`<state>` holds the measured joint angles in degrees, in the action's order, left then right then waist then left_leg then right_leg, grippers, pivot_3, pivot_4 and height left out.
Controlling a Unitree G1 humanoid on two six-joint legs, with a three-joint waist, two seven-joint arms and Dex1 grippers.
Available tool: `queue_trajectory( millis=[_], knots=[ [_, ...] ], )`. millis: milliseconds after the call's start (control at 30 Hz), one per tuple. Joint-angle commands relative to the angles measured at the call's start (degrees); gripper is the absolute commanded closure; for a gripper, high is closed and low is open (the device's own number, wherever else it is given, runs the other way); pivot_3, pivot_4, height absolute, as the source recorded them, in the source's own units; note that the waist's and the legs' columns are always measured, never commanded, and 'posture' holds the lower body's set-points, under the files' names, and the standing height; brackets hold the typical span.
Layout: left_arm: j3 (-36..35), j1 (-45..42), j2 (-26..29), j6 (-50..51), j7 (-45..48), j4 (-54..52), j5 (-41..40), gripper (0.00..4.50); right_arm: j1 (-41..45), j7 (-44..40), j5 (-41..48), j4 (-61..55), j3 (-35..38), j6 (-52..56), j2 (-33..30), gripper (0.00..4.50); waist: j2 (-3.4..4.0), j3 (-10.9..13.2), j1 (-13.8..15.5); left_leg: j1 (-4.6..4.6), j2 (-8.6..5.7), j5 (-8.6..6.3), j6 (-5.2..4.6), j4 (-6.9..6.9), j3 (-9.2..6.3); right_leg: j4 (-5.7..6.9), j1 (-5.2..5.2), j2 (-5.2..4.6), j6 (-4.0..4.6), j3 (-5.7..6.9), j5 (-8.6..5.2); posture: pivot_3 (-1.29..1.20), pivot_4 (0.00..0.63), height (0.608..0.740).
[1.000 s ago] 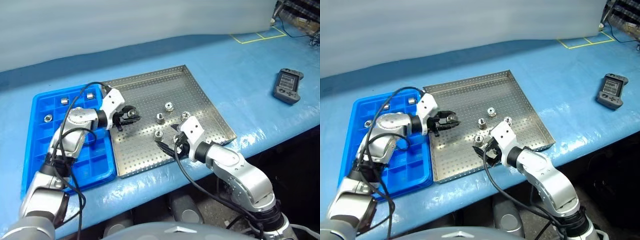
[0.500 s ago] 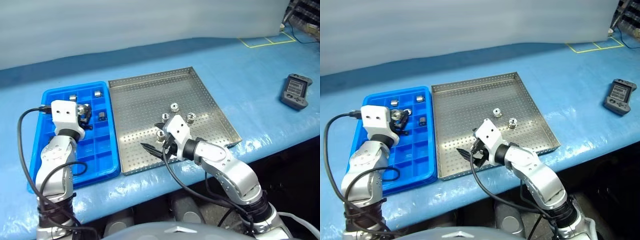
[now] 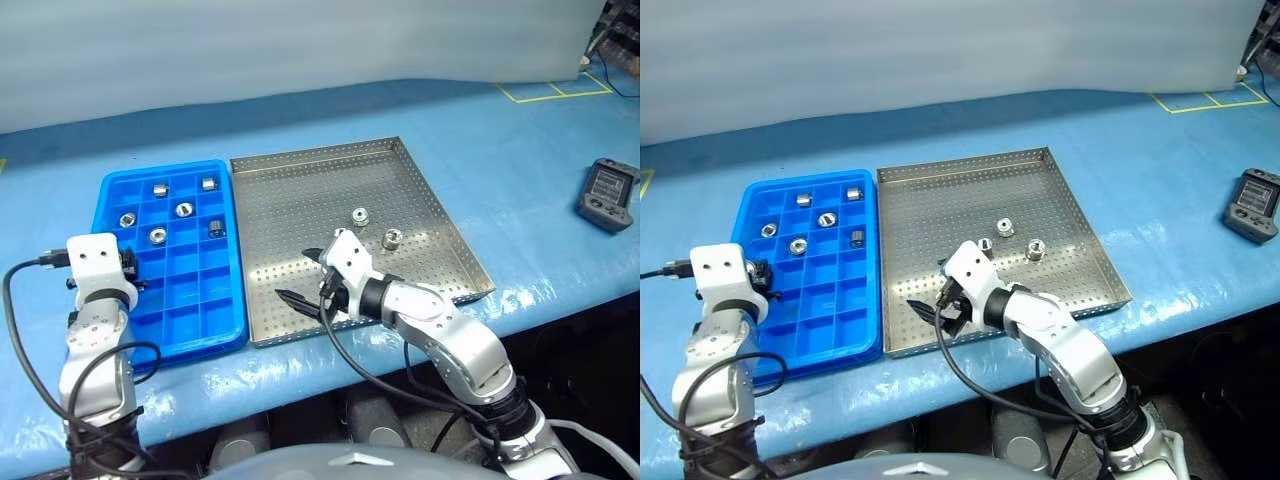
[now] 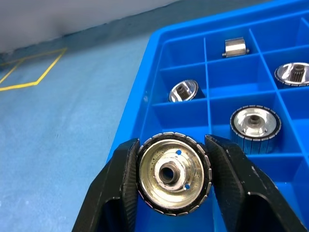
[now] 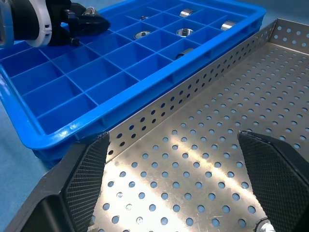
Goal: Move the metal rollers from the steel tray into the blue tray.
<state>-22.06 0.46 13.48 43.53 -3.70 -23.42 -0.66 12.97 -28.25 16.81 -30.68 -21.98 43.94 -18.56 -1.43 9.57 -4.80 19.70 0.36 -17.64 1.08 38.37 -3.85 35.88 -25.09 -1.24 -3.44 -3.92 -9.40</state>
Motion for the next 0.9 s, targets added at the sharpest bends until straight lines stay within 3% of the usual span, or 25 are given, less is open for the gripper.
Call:
queue_trajectory(
  millis=[33,167,300,400,500,700,900],
  knots=[
    [-0.9,-0.6,-0.5,0.7,-0.3,-0.1,-0.4,2.66,-0.3,0.5,-0.1,-1.8,0.7,-1.0,0.2,0.0,0.01,0.0,-0.1,0.0,0.0,0.0,0.0,0.0,0.0,0.0,0.01,0.0,-0.01,0.01,-0.01,-0.09,0.15,0.74],
    [0.8,-2.3,0.1,-2.0,3.0,-2.1,-2.8,1.36,-0.7,0.9,-0.1,-2.2,1.2,-0.9,0.1,0.0,0.0,0.0,-0.1,-0.03,0.0,0.0,0.01,0.01,0.0,0.0,0.04,-0.01,-0.06,0.0,-0.04,-0.1,0.15,0.74],
    [7.2,-4.4,3.6,-9.9,14.2,-4.4,-6.9,0.03,-1.4,0.8,0.0,-2.6,2.9,-0.7,-1.1,0.0,-0.01,0.0,0.2,0.0,-0.01,0.01,0.02,0.04,-0.03,0.0,0.05,-0.01,-0.05,0.03,-0.04,-0.1,0.15,0.74],
    [13.2,-7.4,6.7,-11.0,21.9,-4.1,-9.4,0.03,-2.0,1.0,-0.1,-2.4,6.0,-0.6,-3.0,0.0,-0.01,0.0,0.3,0.02,-0.07,0.0,0.01,0.1,-0.02,-0.05,0.1,-0.1,-0.06,0.03,-0.04,-0.13,0.15,0.74],
    [14.8,-10.3,7.6,-10.8,23.2,-2.1,-10.1,0.03,-3.0,1.2,-0.4,-3.1,7.5,-0.5,-4.3,0.0,0.0,0.0,-0.8,0.02,-0.08,-0.02,-0.04,0.16,0.05,-0.08,0.13,-0.1,-0.08,0.0,-0.05,-0.16,0.15,0.74],
    [10.4,-12.8,4.1,-11.0,18.8,-0.4,-11.7,0.03,-4.9,2.8,-0.4,-4.6,9.1,-0.1,-4.5,0.0,0.0,0.0,-3.3,-0.01,0.03,-0.02,-0.04,0.15,0.05,-0.01,0.13,0.03,-0.09,-0.04,-0.04,-0.18,0.15,0.74],
    [6.8,-11.3,3.5,-10.5,16.3,-2.2,-13.0,0.03,-5.1,3.1,-0.3,-4.7,8.3,-0.1,-3.9,0.0,0.0,0.0,-3.8,-0.01,0.01,-0.03,-0.04,0.24,0.05,-0.03,0.16,0.03,-0.15,-0.07,-0.02,-0.17,0.15,0.74]
  ],
)
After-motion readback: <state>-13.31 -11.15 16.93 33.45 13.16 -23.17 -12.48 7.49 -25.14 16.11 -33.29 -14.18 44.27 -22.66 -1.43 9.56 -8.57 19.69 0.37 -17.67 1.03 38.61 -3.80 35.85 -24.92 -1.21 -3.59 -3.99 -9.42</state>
